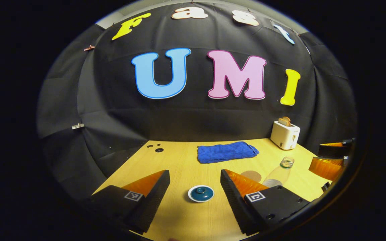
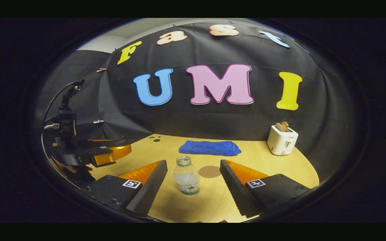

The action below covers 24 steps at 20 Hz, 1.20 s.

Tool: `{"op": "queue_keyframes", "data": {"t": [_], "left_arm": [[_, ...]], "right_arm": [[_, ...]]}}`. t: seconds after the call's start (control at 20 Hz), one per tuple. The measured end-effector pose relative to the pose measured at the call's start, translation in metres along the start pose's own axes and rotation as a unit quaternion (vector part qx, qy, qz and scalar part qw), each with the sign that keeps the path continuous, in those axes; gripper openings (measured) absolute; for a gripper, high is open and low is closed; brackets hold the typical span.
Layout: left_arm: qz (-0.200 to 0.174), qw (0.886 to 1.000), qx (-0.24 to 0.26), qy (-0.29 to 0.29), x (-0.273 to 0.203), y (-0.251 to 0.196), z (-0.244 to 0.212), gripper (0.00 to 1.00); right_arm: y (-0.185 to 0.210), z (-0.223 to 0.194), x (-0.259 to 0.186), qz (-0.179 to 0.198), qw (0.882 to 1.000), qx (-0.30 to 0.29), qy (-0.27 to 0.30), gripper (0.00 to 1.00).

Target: Open the teacup lid with one hand, grasp the water bottle and pour water into the teacup with the other hand; after pouring, place the water bottle on the coaster and then close the teacup lid.

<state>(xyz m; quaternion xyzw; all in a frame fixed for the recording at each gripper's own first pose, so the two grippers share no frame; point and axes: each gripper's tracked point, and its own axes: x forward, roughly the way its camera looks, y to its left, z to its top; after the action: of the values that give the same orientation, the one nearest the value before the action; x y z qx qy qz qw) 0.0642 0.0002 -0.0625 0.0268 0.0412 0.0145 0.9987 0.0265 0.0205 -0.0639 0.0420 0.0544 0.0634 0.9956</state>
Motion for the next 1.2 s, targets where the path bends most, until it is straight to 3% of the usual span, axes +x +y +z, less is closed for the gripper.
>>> {"op": "queue_keyframes", "data": {"t": [0.4,0.6,1.05,1.2], "left_arm": [[-0.002,0.999,-0.001,0.044,0.069,-0.005,-0.077,0.93],[-0.013,0.999,-0.001,0.045,0.093,-0.008,-0.101,0.71],[-0.035,0.999,0.006,0.04,0.119,-0.016,-0.123,0.63],[-0.039,0.998,0.016,0.036,0.122,-0.021,-0.123,0.51]], "right_arm": [[0.01,-0.054,0.013,0.019,0.999,-0.007,0.046,0.98],[0.006,-0.081,0.024,0.022,0.998,-0.031,0.056,0.98],[0.013,-0.103,0.051,0.028,0.998,-0.011,0.05,0.98],[0.01,-0.105,0.057,0.021,0.999,0.0,0.044,0.98]]}}
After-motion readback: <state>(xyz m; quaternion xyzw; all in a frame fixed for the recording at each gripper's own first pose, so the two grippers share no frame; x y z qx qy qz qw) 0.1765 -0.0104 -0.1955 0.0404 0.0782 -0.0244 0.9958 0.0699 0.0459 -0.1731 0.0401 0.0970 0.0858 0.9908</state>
